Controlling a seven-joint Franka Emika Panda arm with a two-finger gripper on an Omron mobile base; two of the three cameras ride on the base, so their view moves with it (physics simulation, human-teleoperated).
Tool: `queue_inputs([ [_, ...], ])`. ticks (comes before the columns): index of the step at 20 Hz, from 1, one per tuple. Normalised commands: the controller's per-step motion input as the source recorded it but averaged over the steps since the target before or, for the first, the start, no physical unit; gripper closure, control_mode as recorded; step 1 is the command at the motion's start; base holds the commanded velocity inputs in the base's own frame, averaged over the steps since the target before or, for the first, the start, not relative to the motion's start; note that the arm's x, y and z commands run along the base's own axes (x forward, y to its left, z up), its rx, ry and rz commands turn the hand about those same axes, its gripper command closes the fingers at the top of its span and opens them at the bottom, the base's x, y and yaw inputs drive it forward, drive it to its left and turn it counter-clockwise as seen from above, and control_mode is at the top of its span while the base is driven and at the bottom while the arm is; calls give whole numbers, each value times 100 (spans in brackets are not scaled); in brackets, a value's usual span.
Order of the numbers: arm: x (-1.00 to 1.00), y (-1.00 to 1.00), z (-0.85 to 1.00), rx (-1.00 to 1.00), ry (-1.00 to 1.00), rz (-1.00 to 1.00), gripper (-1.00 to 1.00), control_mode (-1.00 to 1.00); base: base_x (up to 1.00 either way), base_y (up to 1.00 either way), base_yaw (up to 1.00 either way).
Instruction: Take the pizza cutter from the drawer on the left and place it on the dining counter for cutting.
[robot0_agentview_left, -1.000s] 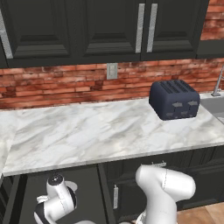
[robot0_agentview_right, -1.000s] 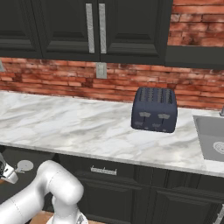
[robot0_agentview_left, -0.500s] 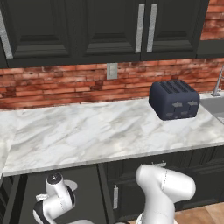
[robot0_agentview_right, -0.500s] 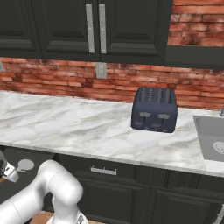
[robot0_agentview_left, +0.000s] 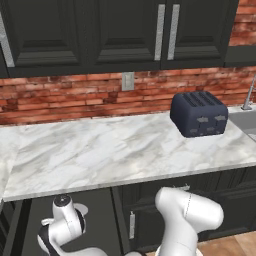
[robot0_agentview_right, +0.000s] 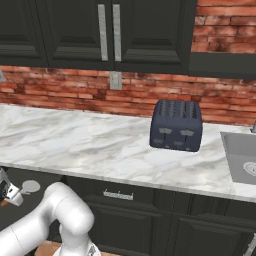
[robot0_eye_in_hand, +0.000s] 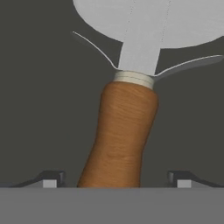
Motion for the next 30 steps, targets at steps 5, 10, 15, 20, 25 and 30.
queue_inputs([
  [5,0,2,0,0,0,0,100,-100,0,0,0],
  [10,-1,0,0,0,0,0,100,-100,0,0,0],
  [15,-36,0,3,0,-4,0,100,-100,0,0,0],
  [20,-32,0,31,0,0,0,100,-100,0,0,0],
  [25,-31,0,44,0,0,0,100,-100,0,0,0],
  [30,-28,0,59,0,0,0,100,-100,0,0,0],
])
